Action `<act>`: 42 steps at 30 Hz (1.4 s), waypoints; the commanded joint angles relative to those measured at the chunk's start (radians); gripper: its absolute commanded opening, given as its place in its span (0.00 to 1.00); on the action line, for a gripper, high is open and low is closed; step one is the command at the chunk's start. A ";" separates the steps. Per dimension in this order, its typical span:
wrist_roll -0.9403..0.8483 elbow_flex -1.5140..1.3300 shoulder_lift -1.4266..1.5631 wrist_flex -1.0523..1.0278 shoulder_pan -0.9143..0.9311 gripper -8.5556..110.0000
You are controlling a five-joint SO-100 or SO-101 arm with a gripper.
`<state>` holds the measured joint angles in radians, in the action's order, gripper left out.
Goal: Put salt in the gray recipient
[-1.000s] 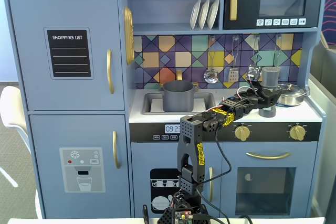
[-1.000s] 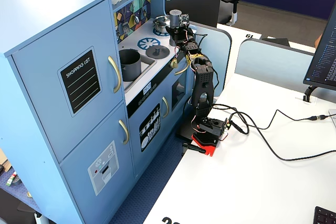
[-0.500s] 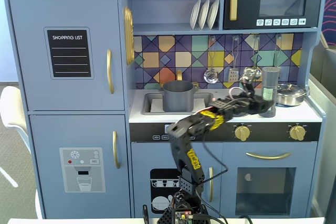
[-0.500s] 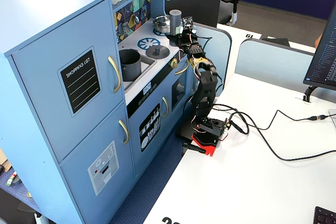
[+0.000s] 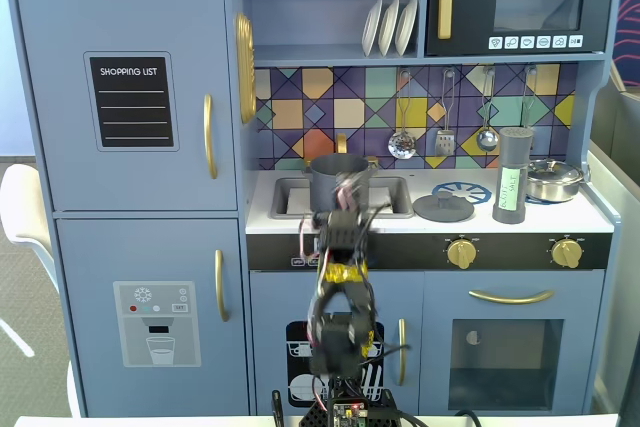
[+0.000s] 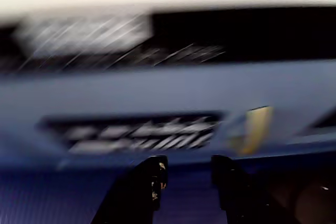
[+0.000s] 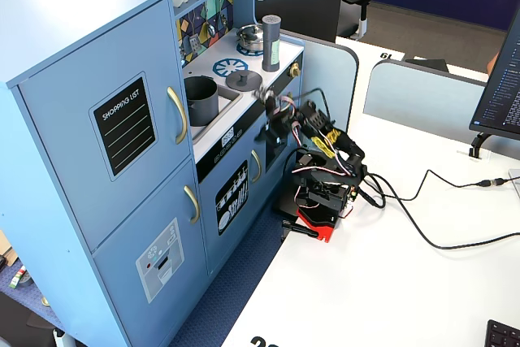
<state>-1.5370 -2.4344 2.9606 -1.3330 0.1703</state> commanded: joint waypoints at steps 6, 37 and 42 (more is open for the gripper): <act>0.083 -0.430 0.184 0.132 -0.137 0.07; 0.006 -0.683 0.259 0.006 -0.084 0.12; 0.006 -0.683 0.259 0.006 -0.084 0.12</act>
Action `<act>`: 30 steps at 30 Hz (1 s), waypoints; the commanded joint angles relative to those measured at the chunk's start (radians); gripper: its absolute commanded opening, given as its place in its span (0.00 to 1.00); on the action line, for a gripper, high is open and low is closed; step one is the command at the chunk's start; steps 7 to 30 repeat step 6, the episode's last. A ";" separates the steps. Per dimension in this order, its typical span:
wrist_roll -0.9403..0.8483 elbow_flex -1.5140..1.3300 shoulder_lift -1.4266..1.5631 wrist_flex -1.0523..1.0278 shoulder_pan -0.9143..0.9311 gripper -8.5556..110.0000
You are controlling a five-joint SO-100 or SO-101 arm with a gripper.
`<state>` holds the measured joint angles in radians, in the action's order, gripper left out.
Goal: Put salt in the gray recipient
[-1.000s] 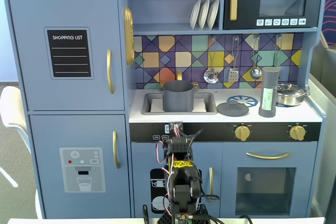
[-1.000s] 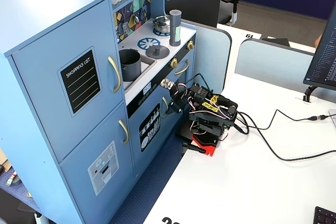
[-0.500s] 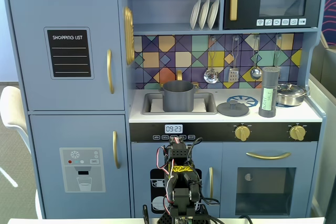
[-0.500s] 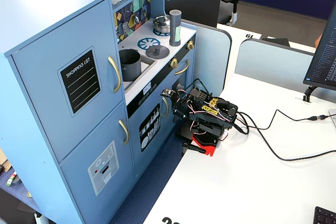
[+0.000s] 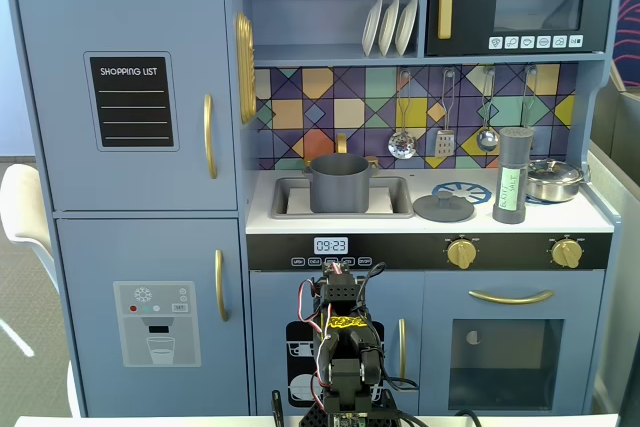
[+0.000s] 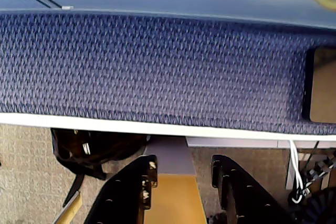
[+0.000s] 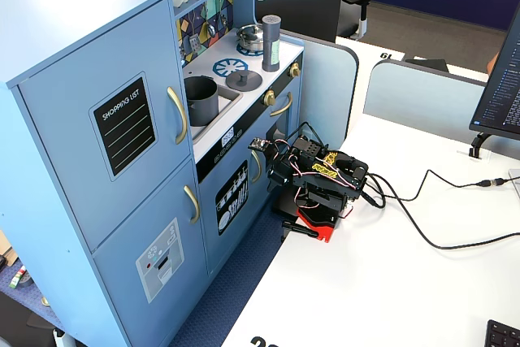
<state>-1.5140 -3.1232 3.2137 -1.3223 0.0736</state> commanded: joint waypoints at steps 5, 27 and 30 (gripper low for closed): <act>-0.017 0.006 0.006 -0.005 0.012 0.12; -0.017 0.006 0.006 -0.005 0.012 0.12; -0.017 0.006 0.006 -0.005 0.012 0.12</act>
